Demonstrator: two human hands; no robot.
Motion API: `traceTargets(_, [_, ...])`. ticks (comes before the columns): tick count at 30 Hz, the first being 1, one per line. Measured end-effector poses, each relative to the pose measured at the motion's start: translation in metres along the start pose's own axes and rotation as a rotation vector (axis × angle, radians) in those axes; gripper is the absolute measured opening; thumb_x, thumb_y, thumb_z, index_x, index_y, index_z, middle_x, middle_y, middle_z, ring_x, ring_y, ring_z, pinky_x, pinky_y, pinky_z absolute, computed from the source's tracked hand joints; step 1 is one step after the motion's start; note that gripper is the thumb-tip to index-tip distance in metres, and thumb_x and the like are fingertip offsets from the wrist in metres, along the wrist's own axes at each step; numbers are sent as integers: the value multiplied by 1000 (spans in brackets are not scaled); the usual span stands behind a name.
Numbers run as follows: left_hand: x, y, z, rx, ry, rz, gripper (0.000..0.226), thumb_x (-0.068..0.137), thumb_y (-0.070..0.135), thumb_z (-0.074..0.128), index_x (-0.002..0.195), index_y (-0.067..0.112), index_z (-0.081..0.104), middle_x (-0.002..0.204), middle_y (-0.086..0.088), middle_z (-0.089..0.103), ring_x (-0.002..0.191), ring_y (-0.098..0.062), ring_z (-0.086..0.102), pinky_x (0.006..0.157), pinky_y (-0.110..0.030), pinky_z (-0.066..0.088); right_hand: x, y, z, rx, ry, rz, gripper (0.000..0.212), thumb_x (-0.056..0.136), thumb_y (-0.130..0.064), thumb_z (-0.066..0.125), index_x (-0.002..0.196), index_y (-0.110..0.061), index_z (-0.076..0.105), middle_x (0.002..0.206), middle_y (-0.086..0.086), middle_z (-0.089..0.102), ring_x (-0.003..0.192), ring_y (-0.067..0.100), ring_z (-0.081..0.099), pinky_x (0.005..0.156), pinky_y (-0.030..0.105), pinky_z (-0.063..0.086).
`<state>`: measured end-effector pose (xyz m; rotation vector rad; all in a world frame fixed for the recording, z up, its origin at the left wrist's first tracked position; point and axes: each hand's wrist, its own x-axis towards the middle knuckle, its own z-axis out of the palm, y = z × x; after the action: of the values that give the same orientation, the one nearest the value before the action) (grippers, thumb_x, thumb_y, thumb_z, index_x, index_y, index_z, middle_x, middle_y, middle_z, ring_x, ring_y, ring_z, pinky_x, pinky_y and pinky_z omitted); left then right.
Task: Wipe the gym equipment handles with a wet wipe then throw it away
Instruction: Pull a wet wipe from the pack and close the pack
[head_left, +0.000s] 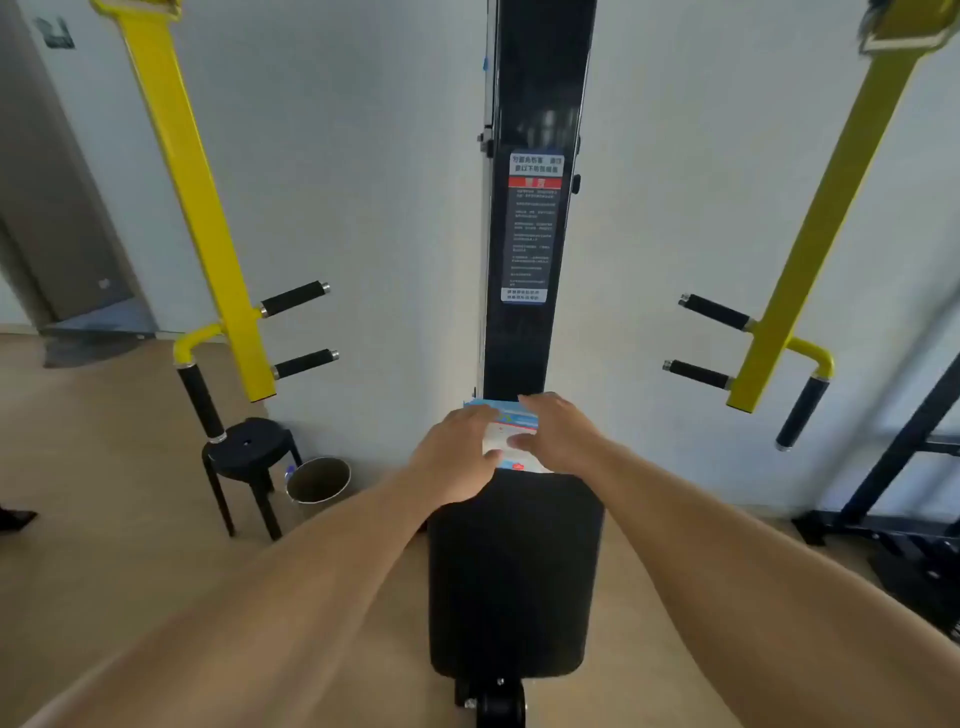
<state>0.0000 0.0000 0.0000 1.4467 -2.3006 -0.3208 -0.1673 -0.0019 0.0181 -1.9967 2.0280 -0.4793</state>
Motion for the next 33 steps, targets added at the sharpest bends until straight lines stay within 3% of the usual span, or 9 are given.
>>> traceTargets(3, [10, 2, 10, 7, 9, -64, 61, 98, 34, 62, 152, 20, 36, 148, -2, 51, 131, -20, 54, 107, -32, 45, 24, 7, -3, -178, -160, -35, 52, 87, -54, 70, 125, -19, 63, 114, 7, 63, 106, 27, 55, 83, 33, 47])
traceTargets(5, [16, 4, 14, 26, -2, -83, 62, 96, 35, 64, 151, 20, 37, 146, -2, 52, 129, -20, 54, 104, -32, 47, 33, 9, -7, -213, -213, -52, 53, 82, -56, 74, 118, -18, 66, 103, 6, 66, 97, 25, 60, 77, 32, 46])
traceTargets(9, [26, -1, 19, 32, -45, -106, 72, 90, 41, 72, 150, 21, 37, 147, 1, 51, 130, -20, 50, 107, -37, 47, 36, 17, -8, -249, -135, -150, 63, 76, -59, 79, 125, -23, 61, 109, 0, 68, 98, 22, 62, 86, 33, 51])
traceTargets(13, [31, -8, 23, 19, -41, -145, 84, 79, 64, 73, 147, 27, 40, 138, 6, 59, 121, -15, 56, 102, -39, 53, 35, 16, -4, -331, -65, -194, 58, 77, -56, 80, 119, -21, 58, 102, 0, 68, 90, 20, 63, 79, 31, 53])
traceTargets(19, [33, -13, 29, 5, -15, -147, 77, 83, 39, 80, 147, 23, 40, 139, 1, 56, 125, -17, 52, 108, -35, 47, 26, 21, -4, -403, 1, -287, 55, 79, -61, 70, 115, -22, 57, 94, -3, 65, 80, 16, 63, 72, 30, 56])
traceTargets(22, [34, -13, 28, 8, -21, -132, 75, 82, 40, 80, 144, 24, 41, 136, 1, 58, 121, -18, 54, 105, -35, 50, 25, 18, -10, -438, -22, -313, 55, 76, -58, 72, 115, -22, 57, 91, -4, 65, 79, 16, 63, 73, 30, 58])
traceTargets(25, [34, -15, 29, 10, -23, -128, 75, 82, 41, 80, 144, 23, 42, 136, 0, 59, 121, -18, 54, 104, -37, 51, 21, 12, -13, -521, -22, -354, 53, 76, -60, 69, 111, -21, 58, 84, -5, 63, 73, 14, 62, 64, 26, 52])
traceTargets(30, [33, -18, 29, -7, -31, -137, 74, 87, 41, 75, 149, 24, 39, 142, -1, 56, 126, -19, 53, 106, -37, 50, 25, 12, -15, -528, -85, -353, 51, 82, -65, 55, 116, -28, 64, 78, -7, 64, 65, 12, 59, 57, 24, 47])
traceTargets(33, [32, -19, 32, -30, -6, -142, 72, 86, 43, 76, 147, 27, 43, 140, 0, 57, 121, -18, 55, 102, -35, 53, 30, 16, -21, -458, -105, -321, 47, 94, -58, 41, 107, -23, 70, 74, -3, 63, 66, 13, 60, 58, 25, 45])
